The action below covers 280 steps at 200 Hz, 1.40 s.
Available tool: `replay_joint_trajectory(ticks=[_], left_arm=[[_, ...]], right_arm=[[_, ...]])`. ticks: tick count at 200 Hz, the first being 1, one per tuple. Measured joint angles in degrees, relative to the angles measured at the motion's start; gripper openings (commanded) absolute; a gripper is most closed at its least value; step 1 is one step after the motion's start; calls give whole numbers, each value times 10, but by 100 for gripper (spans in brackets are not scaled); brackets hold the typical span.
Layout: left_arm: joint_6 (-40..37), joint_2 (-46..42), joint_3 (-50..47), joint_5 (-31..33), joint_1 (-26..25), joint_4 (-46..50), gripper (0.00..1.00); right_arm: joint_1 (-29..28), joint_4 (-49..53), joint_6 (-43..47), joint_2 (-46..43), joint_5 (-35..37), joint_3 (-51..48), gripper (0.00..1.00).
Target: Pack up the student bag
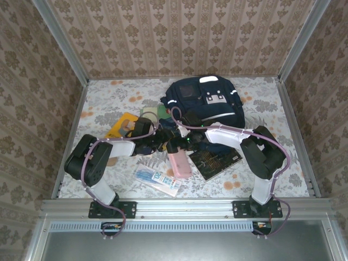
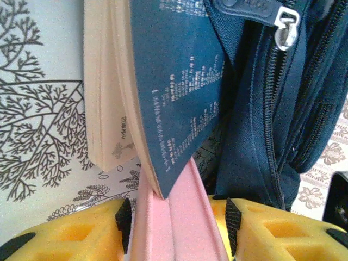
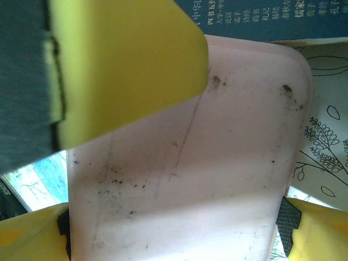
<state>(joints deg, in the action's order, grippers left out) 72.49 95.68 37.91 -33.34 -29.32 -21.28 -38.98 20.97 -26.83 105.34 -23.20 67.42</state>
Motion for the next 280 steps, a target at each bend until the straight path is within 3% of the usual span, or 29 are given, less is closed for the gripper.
replay_joint_trajectory(ticks=[19,60,128,165,209,242,280], left_arm=[[-6,3,0,-2,1,0,29],[-14,2,0,-5,4,5,18],[-34,-76,0,-3,21,65,17],[-42,-183,10,10,79,134,17],[-17,-250,42,52,138,149,18],[36,-250,42,85,148,126,16],[82,-253,40,121,148,91,15]], right_arm=[[0,2,3,-2,3,0,93],[0,35,7,-34,19,-2,96],[2,110,9,-172,58,-3,97],[35,113,-45,-266,82,-10,97],[103,-43,-220,-330,49,-123,100],[102,-226,-388,-293,14,-200,100],[84,-395,-532,-238,14,-222,100]])
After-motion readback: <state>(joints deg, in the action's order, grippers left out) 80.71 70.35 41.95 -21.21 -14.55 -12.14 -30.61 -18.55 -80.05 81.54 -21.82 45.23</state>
